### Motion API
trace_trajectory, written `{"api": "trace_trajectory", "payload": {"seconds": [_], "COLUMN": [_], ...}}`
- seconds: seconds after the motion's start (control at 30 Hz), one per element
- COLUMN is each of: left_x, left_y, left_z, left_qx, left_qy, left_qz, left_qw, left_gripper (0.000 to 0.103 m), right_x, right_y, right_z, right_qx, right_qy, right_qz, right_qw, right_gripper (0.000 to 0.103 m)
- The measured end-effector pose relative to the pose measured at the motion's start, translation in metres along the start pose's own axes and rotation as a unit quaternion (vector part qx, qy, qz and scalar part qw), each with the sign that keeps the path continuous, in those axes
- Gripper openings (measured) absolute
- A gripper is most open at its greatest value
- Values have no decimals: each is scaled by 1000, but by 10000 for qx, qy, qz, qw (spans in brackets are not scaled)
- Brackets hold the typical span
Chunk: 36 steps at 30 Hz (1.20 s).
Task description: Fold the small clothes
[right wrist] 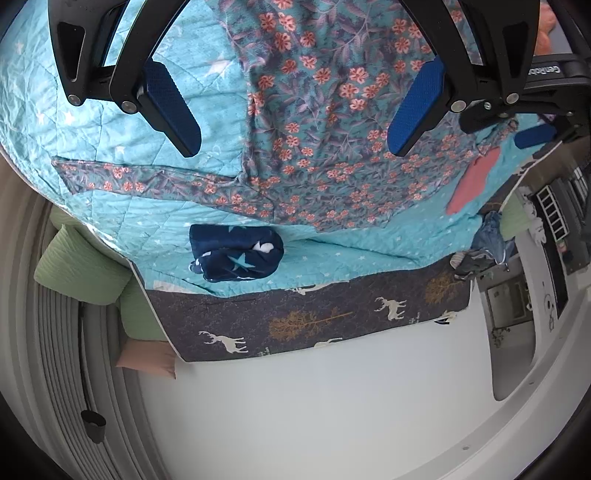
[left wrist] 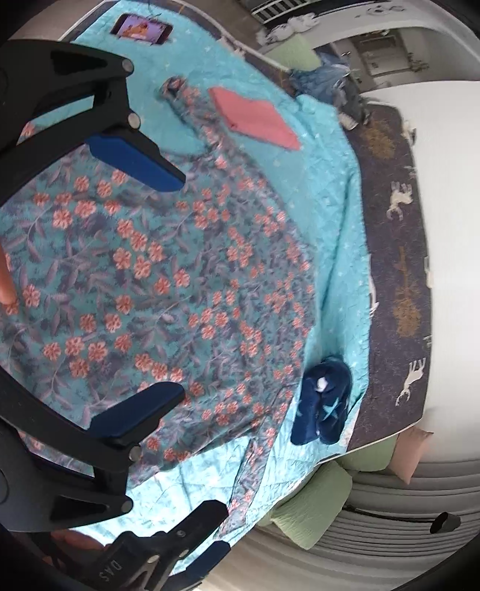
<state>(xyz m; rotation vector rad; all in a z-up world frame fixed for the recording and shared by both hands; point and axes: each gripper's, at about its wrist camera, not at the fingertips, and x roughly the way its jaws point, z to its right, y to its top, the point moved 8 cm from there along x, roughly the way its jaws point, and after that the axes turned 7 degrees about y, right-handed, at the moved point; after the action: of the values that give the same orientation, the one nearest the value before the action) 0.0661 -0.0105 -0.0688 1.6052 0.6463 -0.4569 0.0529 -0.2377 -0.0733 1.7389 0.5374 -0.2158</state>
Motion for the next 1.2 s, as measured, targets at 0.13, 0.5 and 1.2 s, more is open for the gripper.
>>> {"api": "trace_trajectory", "payload": {"seconds": [0.13,0.5,1.2], "left_x": [-3,0,-19], "left_y": [5,-2,3], "left_z": [-2,8,-2], "left_qx": [98,363,283], "left_qy": [-28,-382,-145], "left_qz": [137,59,586], "left_qw": [9999,9986,9978], "left_gripper": [102,102,102], "right_x": [-1,1,-2], "right_y": [1,0,1], "right_z": [-1,-2,-5], "right_qx": [-1,-20,-73], "right_qy": [8,9,-32], "right_qz": [5,0,28], "right_qw": [10000,10000,10000], "right_gripper": [103,103,103]}}
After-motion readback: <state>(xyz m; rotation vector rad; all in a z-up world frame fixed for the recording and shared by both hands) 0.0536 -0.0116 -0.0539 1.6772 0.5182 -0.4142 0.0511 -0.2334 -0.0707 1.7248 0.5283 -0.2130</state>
